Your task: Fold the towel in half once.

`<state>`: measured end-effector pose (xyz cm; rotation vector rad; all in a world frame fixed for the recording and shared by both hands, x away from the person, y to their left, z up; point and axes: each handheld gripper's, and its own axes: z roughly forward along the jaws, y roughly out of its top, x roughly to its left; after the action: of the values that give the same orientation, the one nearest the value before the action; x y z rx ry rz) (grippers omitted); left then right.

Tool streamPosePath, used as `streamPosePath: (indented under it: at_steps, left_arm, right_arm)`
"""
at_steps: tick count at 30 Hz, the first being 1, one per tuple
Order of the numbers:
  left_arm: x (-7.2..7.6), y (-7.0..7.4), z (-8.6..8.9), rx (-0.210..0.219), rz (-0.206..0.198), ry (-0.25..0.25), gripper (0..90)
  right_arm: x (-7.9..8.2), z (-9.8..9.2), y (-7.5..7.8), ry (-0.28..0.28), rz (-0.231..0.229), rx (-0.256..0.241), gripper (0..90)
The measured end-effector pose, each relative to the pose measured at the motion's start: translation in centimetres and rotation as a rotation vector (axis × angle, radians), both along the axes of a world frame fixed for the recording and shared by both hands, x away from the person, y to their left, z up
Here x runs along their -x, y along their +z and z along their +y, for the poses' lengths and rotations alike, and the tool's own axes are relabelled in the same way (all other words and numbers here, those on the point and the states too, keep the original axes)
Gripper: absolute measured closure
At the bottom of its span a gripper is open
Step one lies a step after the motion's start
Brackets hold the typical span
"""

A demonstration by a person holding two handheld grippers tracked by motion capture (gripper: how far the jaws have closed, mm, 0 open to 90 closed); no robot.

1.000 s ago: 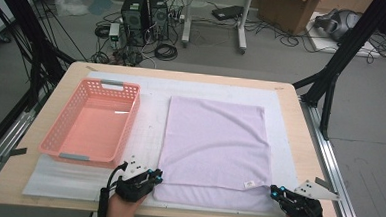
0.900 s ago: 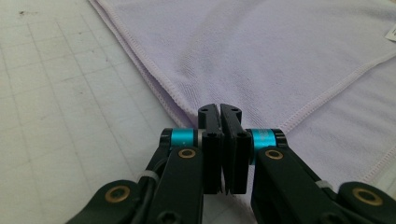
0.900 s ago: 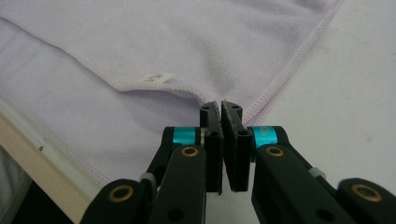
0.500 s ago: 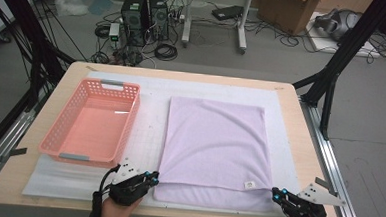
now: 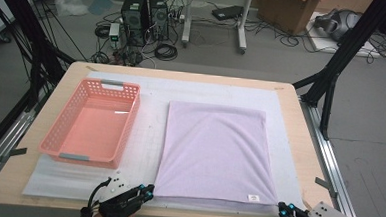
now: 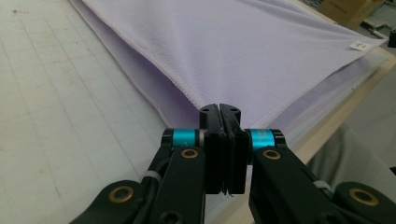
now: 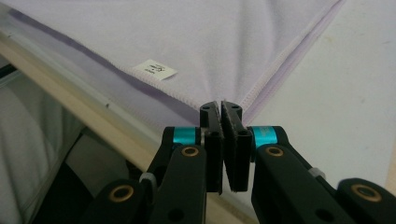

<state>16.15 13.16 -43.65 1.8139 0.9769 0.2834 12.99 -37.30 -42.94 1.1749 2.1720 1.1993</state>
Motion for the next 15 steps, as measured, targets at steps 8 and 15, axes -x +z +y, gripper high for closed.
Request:
streamPosePath:
  at_steps: [8, 15]
  left_arm:
    - [0.0, -0.9, 0.1, -0.013, 0.033, 0.045, 64.9]
    - [-1.8, -0.1, -0.4, -0.003, -0.014, 0.044, 60.3]
  right_arm:
    - [1.0, 0.4, -0.4, 0.007, 0.021, 0.025, 71.7]
    - [-0.5, -0.1, -0.1, -0.088, -0.02, -0.039, 66.1]
